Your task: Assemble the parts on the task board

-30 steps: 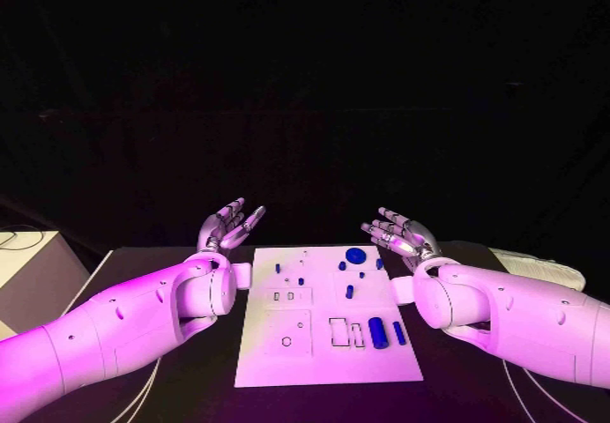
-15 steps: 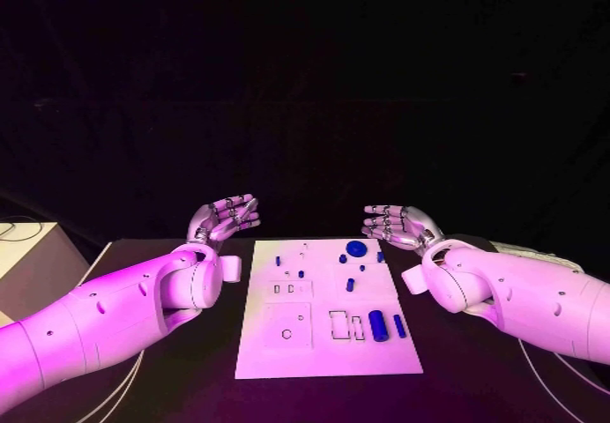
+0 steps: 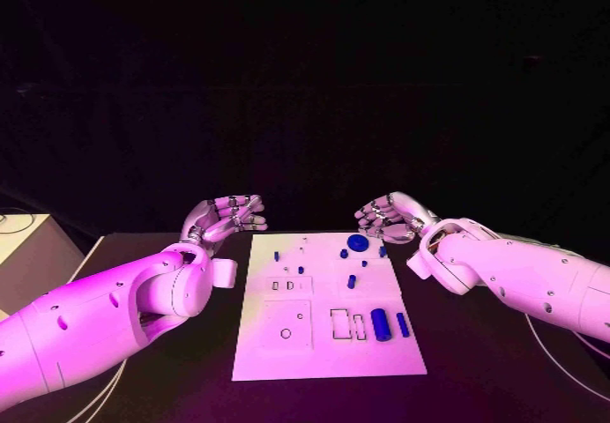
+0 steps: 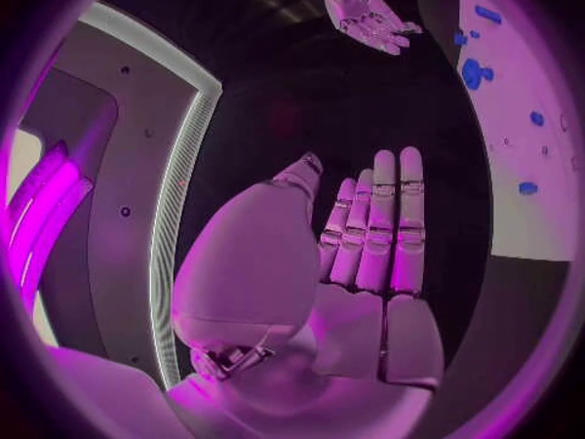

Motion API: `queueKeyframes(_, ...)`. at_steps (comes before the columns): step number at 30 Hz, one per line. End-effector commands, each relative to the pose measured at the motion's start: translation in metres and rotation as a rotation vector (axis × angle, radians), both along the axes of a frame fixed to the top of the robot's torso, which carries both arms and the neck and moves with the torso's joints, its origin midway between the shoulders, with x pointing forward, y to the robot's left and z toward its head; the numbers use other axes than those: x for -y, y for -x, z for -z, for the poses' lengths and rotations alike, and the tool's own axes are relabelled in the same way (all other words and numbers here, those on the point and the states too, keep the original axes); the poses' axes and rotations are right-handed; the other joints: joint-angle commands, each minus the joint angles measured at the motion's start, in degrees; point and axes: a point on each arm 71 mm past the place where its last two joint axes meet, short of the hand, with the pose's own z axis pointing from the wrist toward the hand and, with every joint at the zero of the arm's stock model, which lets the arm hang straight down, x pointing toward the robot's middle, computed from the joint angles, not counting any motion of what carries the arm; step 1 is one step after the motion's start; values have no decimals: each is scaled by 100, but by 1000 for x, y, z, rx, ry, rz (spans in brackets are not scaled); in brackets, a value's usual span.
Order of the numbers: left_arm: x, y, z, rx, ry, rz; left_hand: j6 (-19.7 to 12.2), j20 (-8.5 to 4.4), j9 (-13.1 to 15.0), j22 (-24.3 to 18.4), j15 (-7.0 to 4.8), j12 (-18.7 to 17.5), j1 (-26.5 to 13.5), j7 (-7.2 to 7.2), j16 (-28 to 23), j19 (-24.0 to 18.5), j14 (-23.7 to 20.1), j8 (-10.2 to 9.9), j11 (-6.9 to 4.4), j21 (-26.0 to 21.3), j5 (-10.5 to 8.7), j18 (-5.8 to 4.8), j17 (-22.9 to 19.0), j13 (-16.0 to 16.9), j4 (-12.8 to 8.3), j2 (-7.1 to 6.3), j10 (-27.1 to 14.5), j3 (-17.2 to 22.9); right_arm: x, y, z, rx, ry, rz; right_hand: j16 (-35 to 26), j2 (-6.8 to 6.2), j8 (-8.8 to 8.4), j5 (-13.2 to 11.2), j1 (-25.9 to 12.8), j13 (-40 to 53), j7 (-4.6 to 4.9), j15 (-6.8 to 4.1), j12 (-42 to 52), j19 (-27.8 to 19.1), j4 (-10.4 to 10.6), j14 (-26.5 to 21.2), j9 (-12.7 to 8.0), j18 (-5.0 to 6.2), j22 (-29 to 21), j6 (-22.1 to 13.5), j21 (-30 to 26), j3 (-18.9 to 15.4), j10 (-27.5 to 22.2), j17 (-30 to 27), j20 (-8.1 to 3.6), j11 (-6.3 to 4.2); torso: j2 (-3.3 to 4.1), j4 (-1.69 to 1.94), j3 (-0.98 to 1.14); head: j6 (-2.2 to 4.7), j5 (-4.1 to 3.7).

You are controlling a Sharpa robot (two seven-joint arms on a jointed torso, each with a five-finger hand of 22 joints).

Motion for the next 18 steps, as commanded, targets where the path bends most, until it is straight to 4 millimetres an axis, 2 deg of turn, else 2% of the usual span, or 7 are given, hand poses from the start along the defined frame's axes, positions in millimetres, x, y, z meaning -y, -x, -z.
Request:
queueKeyframes(1, 6, 6, -6, -1, 11, 67, 40, -36, -13, 220, -21, -68, 18, -24, 330, -8, -20, 15, -12, 347, -16, 47, 253, 4, 3, -78, 60, 81, -6, 0, -2, 45, 243, -54, 1169, -86, 20, 125, 19, 17, -213, -407, -79, 737, -129, 1495, 80, 60, 1018, 516, 1608, -50, 662, 949, -475, -291, 176, 73, -9, 48, -49)
queueKeyframes(3, 7, 9, -9, 2, 14, 80, 48, -58, -23, 427, -25, -120, 6, -34, 610, -91, -109, 8, -19, 661, -17, 47, 465, 4, 3, -110, 90, 150, -8, -1, -6, 64, 309, -57, 1955, -153, -32, 126, -89, 20, -237, -415, -84, 863, -86, 1564, 110, 92, 1317, 558, 2033, 117, 716, 1497, -519, -342, 223, 90, -14, 63, -74)
queueKeyframes(5, 9, 12, -13, 5, 18, 93, 59, -68, -30, 634, -52, -157, -5, -31, 905, -167, -149, 3, -27, 980, -15, 48, 662, 5, -3, -141, 114, 219, -9, -3, -10, 82, 372, -58, 3292, -241, -71, 114, -167, 22, -251, -428, -81, 1237, -47, 1571, 150, -62, 2341, 565, 2898, 306, 723, 2614, -484, -351, 267, 101, -17, 73, -95)
queueKeyframes(6, 10, 15, -16, 9, 19, 104, 62, -75, -32, 691, -54, -163, -9, -37, 986, -169, -148, 3, -30, 1070, -15, 53, 711, 5, -5, -150, 119, 234, -11, -4, -12, 95, 417, -57, 4363, -329, -93, 94, -228, 25, -247, -441, -80, 1563, -5, 1567, 201, -213, 3328, 565, 3667, 449, 715, 3693, -442, -350, 317, 112, -23, 98, -115)
queueKeyframes(7, 11, 17, -18, 12, 20, 113, 69, -100, -35, 865, -77, -174, -16, -47, 1254, -122, -105, 1, -42, 1359, -17, 57, 865, 6, -12, -172, 133, 274, -11, -4, -14, 103, 447, -56, 4738, -365, -104, 90, -242, 26, -246, -428, -78, 1662, 16, 1547, 232, -257, 3666, 558, 3929, 520, 708, 4051, -431, -346, 339, 119, -27, 108, -125)
queueKeyframes(11, 15, 21, -26, 29, 21, 138, 89, -115, -41, 1169, -97, -179, -46, -61, 1667, -273, -200, 1, -57, 1827, -17, 64, 1090, 7, -16, -210, 163, 380, -14, -5, -16, 139, 545, -52, 5262, -476, -140, 68, -305, 7, -242, -378, -94, 1834, 67, 1536, 280, -341, 4265, 503, 4372, 587, 537, 4567, -412, -294, 433, 161, -44, 124, -178)
queueKeyframes(18, 19, 24, -34, 45, 20, 159, 167, -130, -30, 1386, -129, -130, -93, -100, 1951, -358, -199, 37, -95, 2183, -19, 73, 1208, 26, -14, -248, 268, 467, -19, -6, -17, 184, 647, -36, 5782, -620, -184, -27, -386, 11, -255, -349, -89, 2072, 149, 1569, 339, -454, 4990, 431, 4893, 575, 290, 5107, -363, -265, 551, 217, -45, 135, -216)
